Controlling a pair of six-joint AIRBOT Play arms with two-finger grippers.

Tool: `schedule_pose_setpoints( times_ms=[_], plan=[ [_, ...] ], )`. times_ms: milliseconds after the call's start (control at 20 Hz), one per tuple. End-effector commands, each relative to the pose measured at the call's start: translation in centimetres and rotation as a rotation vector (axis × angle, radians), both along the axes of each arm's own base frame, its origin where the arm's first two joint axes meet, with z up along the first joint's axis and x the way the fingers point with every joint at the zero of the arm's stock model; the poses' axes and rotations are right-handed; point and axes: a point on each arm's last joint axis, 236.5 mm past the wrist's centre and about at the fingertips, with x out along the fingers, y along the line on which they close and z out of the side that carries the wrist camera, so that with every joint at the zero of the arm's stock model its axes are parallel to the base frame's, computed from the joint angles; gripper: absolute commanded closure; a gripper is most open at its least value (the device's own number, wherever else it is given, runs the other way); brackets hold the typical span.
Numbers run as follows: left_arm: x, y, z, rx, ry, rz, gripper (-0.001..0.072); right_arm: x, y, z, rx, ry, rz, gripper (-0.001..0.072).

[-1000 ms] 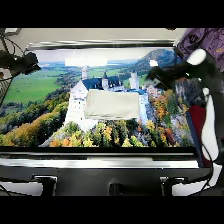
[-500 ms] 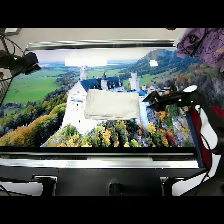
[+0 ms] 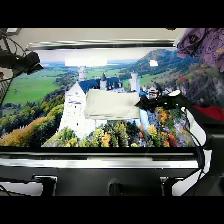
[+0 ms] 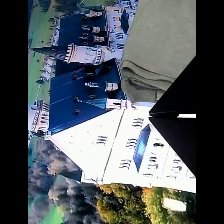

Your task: Fold the clothes and pants, and hang the long-sleeved shirts on hangers.

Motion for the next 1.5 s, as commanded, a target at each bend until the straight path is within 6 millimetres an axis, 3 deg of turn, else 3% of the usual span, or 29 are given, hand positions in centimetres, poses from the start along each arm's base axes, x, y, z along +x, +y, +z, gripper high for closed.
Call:
schedule_pose_setpoints(
  times_ms=[0,100,350,500,700,850,1000,1300,1450],
  plan=[
    [0.0,-0.4,0.0,-0.001,0.0,-0.006,0.069,1.0,0.3,1.6,0.002,-0.05,-0.014,0.0682],
    [0.0,-0.4,0.0,-0.001,0.0,-0.006,0.069,2.7,-1.2,4.3,-0.011,-0.104,-0.052,0.0682],
    [0.0,-0.4,0.0,-0.002,0.0,-0.007,0.069,7.1,-9.8,11.3,-0.076,-0.202,-0.226,0.0682],
    [0.0,-0.4,0.0,-0.001,0.0,-0.007,0.069,8.4,-14.8,14.4,-0.138,-0.245,-0.319,0.0683],
    [0.0,-0.4,0.0,-0.001,0.001,-0.007,0.069,8.3,-22.6,17.7,-0.287,-0.267,-0.48,0.0684],
    [0.0,-0.4,0.0,-0.001,0.001,-0.007,0.069,6.9,-28.0,20.4,-0.371,-0.283,-0.617,0.0684],
    [-0.1,-0.4,0.0,-0.002,0.002,-0.007,0.069,4.2,-32.7,22.0,-0.463,-0.25,-0.738,0.0684],
    [-0.6,-0.5,-0.4,0.001,0.025,-0.017,0.069,-1.8,-39.3,23.7,-0.64,-0.15,-0.888,0.0683],
    [-0.6,-0.5,-0.3,0.001,0.025,-0.018,0.069,-4.6,-41.4,24.4,-0.699,-0.097,-0.952,0.0683]
  ],
)
